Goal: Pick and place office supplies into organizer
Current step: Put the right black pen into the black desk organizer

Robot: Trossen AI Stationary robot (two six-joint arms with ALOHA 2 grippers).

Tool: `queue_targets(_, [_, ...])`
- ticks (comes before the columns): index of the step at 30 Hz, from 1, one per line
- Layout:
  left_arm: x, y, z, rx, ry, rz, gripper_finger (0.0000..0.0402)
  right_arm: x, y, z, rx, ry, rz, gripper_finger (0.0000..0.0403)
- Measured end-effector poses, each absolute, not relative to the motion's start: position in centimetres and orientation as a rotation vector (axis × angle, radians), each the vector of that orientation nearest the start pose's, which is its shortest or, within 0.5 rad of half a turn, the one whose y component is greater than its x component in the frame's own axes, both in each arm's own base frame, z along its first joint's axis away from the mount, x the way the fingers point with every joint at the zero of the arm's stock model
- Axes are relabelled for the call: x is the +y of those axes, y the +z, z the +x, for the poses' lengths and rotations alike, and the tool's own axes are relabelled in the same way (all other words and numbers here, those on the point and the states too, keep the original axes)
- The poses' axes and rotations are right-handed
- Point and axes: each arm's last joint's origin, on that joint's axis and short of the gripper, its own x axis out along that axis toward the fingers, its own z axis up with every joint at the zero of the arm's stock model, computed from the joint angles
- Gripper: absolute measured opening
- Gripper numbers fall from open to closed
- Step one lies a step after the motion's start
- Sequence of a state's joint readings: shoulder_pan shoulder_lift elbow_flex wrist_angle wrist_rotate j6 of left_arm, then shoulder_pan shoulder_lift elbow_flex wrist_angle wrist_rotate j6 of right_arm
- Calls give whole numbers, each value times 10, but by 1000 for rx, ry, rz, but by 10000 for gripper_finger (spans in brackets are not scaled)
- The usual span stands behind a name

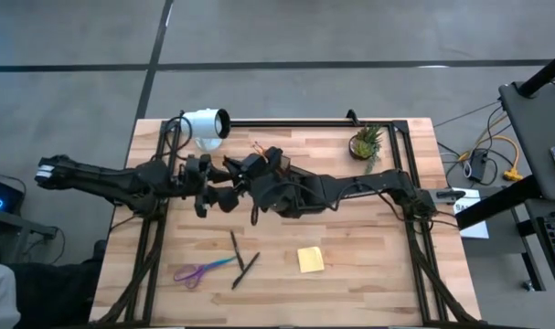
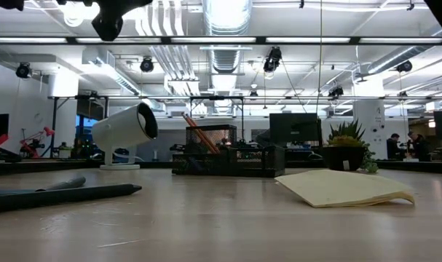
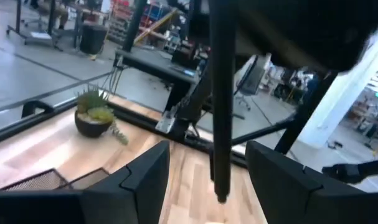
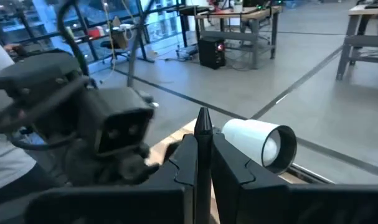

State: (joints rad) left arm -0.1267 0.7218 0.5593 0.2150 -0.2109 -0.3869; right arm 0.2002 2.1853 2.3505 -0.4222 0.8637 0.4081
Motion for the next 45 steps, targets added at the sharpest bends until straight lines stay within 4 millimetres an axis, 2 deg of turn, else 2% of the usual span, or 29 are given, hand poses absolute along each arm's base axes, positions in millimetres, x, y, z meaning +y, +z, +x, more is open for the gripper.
queue_targets(6, [-16,303,173,-81,16,-396,197,66,398,487,93,-602,282,13])
queue_targets(11, [-17,301,178,-78,14,-387,190,63,401,488,70,-595,291,13])
queue_targets(14, [-17,299,180,-63,18,-368,167,62,401,488,70,-592,293,13])
queue_targets(24, [-13,299,173,-48,63,-358,55,52,399,489,89,-608,291,13])
queue_targets(32, [-9,296,174,-23,97,-336,23,47,397,489,104,-618,277,15])
queue_targets(39, [0,285,175,77,169,-318,22,41,388,484,196,-671,302,82])
queue_targets(45, [9,282,174,95,228,-314,22,36,380,465,371,-738,291,147])
